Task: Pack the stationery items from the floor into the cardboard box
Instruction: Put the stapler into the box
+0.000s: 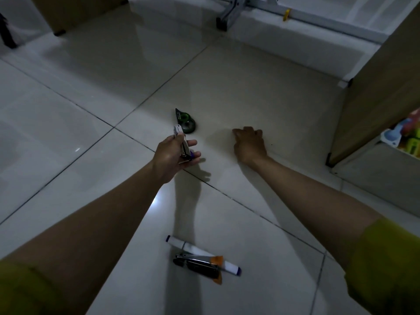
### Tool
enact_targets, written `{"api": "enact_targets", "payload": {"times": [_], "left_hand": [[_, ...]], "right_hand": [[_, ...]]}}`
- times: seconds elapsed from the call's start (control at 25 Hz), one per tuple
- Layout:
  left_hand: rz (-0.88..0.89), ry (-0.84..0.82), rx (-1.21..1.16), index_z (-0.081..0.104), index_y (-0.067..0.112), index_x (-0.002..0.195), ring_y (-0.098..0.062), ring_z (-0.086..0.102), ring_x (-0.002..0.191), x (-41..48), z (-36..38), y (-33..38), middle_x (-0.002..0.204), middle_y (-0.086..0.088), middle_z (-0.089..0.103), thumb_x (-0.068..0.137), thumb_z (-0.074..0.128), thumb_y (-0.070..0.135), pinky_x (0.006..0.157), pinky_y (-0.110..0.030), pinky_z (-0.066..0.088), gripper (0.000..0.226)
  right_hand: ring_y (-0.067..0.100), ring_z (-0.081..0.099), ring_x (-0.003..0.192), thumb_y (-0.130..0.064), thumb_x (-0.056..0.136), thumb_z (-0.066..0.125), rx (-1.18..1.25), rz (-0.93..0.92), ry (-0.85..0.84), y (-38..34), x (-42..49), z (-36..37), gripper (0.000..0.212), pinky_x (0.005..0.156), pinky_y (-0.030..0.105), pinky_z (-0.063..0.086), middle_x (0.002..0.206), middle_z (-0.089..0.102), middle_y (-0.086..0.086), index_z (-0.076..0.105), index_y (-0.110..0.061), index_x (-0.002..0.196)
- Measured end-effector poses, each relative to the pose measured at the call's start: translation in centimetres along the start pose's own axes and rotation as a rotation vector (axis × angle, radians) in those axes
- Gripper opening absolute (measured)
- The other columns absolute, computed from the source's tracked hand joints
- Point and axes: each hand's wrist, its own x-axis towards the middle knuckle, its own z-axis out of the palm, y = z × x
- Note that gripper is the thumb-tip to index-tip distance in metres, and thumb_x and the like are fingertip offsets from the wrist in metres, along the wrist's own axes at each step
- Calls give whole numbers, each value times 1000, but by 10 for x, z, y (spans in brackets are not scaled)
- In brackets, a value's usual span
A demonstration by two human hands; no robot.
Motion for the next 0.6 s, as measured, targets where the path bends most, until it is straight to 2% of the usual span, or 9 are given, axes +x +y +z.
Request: {"api": "enact_targets", "payload": {"times": [0.08, 0.16, 0.24, 0.32, 0.4, 0.48, 0.6], "left_hand": [[-21, -14, -31, 53, 7, 97, -26, 64, 79, -1, 2, 1, 100, -11, 60, 100, 36, 29, 62, -33, 60, 28], [-40, -42, -72, 45, 6, 117, -30, 65, 82, -1, 5, 1, 110, -11, 60, 100, 36, 29, 58, -34, 61, 31], [-45, -70, -84, 40, 8, 127, -33, 66, 84, -3, 9, 2, 111, -10, 60, 100, 37, 29, 58, -35, 61, 34], [-40, -100, -53, 38, 6, 130, -34, 67, 87, -5, 17, 4, 111, -8, 61, 99, 38, 26, 62, -37, 62, 36], [-32, -142, 15, 42, 4, 127, -33, 67, 88, -9, 29, 5, 114, -8, 62, 98, 41, 23, 66, -38, 61, 34], [-35, -201, 70, 47, 6, 122, -30, 67, 85, -15, 45, 7, 111, -8, 64, 97, 44, 24, 66, -37, 60, 31], [-30, -252, 93, 52, 9, 118, -27, 67, 80, -23, 75, 10, 102, -8, 64, 96, 47, 28, 63, -35, 61, 30]], "right_hand": [[36, 31, 131, -7, 93, 39, 17, -97, 23, 5, 0, 4, 49, 107, 29, 22, 141, 40, 16, 42, -15, 142], [34, 43, 122, -13, 93, 42, 61, -150, 24, 8, -1, 2, 42, 99, 24, 23, 128, 52, 16, 50, -16, 135], [23, 53, 110, -20, 93, 47, 243, -140, -10, 6, -9, -8, 37, 93, 23, 35, 119, 58, 10, 56, -18, 130], [17, 57, 94, -23, 93, 50, 540, -68, -45, 3, -21, -25, 33, 83, 27, 46, 106, 61, 4, 60, -18, 124], [21, 62, 85, -19, 93, 48, 804, -6, -46, 1, -34, -43, 32, 77, 34, 54, 97, 62, 5, 60, -17, 122], [25, 65, 79, -15, 94, 43, 944, -1, -26, 3, -46, -62, 33, 66, 33, 54, 93, 63, 9, 60, -15, 123], [25, 67, 70, -19, 98, 40, 1029, -22, 27, 14, -64, -87, 30, 52, 28, 48, 93, 67, 13, 59, -12, 120]]}}
